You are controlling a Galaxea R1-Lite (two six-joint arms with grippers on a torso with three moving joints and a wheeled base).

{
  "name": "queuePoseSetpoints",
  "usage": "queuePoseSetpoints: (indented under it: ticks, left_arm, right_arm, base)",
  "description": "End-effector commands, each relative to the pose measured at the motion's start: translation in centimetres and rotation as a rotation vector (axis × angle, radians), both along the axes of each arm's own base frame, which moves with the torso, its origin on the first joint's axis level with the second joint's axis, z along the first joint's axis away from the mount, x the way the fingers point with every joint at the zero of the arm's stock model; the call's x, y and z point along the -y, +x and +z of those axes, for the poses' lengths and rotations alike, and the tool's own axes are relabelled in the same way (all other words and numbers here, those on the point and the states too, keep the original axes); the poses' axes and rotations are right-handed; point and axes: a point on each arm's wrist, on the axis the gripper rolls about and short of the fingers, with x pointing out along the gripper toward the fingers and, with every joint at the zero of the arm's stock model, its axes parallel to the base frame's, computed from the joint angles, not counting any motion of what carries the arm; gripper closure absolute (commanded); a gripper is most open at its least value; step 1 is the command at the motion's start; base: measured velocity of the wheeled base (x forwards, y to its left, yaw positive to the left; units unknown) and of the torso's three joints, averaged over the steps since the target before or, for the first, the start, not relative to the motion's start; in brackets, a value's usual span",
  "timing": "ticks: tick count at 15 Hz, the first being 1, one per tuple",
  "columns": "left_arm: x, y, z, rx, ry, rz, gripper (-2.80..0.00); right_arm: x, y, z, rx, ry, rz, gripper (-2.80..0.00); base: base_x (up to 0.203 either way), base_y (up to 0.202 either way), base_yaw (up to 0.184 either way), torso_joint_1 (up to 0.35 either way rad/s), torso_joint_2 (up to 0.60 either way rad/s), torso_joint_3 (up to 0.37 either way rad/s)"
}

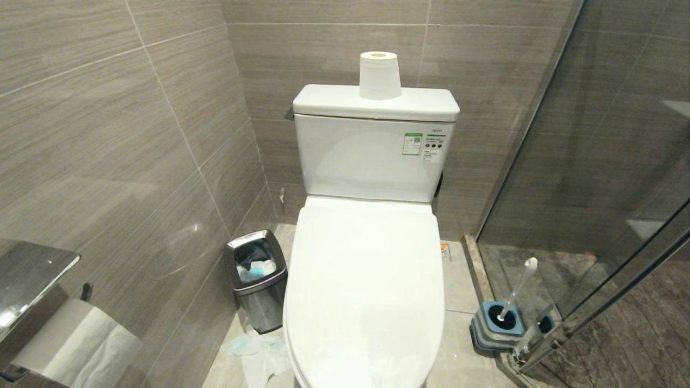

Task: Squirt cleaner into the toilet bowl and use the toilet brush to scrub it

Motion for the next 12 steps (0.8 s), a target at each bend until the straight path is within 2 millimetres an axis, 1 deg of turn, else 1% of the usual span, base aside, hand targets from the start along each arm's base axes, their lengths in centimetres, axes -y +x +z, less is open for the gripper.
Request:
queuePoseSetpoints:
  ticks: [1, 12]
  left_arm:
    - [0.0, 0.01, 0.01, -0.001, -0.001, 0.002, 0.0]
    - [0.0, 0.0, 0.05, 0.0, -0.001, 0.002, 0.0]
  right_arm:
    - [0.0, 0.01, -0.02, -0.002, 0.0, 0.0, 0.0]
    - [0.02, 0.01, 0.0, -0.001, 0.004, -0.007, 0.0]
  base:
    - [0.0, 0.0, 0.0, 0.0, 0.0, 0.0]
    - [0.0, 0.0, 0.0, 0.0, 0.0, 0.0]
